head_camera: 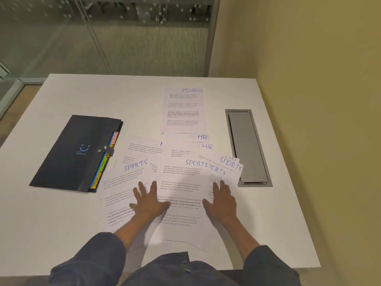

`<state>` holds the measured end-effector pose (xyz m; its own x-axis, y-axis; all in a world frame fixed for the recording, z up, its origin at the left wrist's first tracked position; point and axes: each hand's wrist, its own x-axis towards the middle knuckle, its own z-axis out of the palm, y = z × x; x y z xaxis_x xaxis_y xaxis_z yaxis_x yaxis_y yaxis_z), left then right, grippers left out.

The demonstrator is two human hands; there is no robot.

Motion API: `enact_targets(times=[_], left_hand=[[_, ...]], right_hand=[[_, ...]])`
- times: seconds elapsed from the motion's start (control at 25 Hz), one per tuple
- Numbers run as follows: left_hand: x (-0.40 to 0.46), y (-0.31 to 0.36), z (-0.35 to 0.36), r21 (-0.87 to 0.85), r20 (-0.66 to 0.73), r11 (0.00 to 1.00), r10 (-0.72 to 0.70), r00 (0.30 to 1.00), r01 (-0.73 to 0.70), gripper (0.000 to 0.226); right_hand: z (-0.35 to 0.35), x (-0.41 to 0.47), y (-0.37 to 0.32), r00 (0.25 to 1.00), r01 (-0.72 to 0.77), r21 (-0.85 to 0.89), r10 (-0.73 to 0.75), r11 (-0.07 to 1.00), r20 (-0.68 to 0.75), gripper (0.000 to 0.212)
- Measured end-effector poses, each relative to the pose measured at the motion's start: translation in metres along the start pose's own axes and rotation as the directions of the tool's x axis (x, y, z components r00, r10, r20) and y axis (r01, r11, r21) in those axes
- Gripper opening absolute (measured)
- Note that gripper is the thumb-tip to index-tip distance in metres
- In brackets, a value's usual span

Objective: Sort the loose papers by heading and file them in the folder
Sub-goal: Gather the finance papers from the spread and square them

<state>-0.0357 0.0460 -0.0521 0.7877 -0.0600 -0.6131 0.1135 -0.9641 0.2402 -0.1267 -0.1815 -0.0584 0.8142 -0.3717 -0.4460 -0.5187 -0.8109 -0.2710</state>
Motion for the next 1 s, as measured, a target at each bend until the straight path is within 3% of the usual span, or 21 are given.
enact_targets(times=[0.4, 1.0], left_hand=[[0.004, 0.000, 0.000, 0.027, 0.003, 0.999, 0.034, 0.999, -0.034, 0.099], [0.011, 0.002, -0.004, 0.049, -0.007, 0.998, 0.031, 0.999, -0.031, 0.112]], right_hand=[[-0.003, -0.002, 0.024, 0.993, 0.100, 0.008, -0.100, 0.995, 0.059, 0.091], [-0.011, 0.012, 0.014, 0.916, 0.385, -0.301, -0.321, 0.872, 0.239, 0.086]])
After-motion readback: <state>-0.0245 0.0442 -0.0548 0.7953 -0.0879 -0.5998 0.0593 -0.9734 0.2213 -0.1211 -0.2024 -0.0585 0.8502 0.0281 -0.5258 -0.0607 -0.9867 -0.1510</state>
